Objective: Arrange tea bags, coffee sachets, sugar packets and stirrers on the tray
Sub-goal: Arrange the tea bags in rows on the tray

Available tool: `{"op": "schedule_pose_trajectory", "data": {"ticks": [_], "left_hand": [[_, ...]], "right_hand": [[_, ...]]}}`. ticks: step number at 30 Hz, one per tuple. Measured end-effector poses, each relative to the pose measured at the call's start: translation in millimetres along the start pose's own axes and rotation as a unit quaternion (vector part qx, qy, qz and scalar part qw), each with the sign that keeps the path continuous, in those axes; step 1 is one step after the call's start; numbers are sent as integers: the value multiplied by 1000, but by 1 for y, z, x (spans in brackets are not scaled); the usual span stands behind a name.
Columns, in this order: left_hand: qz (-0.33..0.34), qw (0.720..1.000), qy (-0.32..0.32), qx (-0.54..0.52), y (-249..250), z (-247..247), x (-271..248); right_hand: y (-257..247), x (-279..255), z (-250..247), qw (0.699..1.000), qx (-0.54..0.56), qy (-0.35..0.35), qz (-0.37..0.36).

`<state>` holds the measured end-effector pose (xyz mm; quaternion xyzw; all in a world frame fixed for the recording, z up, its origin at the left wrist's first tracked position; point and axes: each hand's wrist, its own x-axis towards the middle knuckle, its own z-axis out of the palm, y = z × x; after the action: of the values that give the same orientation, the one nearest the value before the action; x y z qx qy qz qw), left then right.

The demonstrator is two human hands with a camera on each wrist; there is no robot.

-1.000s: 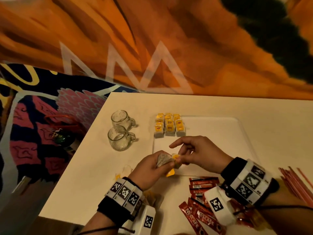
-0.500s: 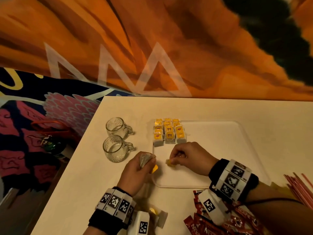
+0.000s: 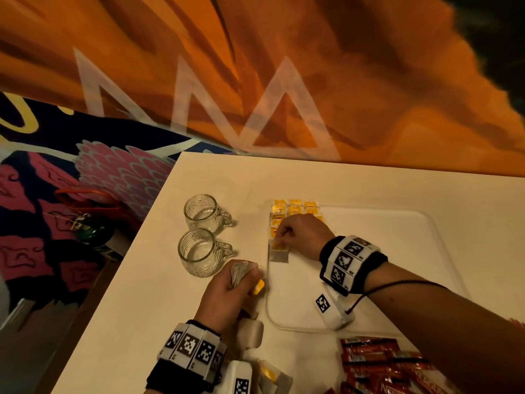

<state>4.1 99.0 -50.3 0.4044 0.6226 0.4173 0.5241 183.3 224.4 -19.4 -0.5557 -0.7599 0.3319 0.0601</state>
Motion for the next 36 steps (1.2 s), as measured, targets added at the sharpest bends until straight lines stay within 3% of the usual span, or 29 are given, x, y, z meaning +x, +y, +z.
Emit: {"op": "schedule_pose_trajectory", "data": {"ticks": [7,13,18,21,29,36], "left_hand": [[-14,1000,25,-9,3,5,5],[-37,994,16,-98,17,16,7],[-41,989,8,-142,28,27,6],[-70,984,2,-165,28,34,8],[-60,977,-9,-206,38,36,-2],[-50,975,-34,-214,47,40,-13]], "right_hand": [[7,8,0,1000,20,5,8],[3,-16,1,988,138,70,-10],[-10,-52,10,971,238,4,-5],[-10,-62,13,968,248,24,-13],[0,-79,-6,962,266,67,-6],[-4,-89,-12,932,357,65,-5]]}}
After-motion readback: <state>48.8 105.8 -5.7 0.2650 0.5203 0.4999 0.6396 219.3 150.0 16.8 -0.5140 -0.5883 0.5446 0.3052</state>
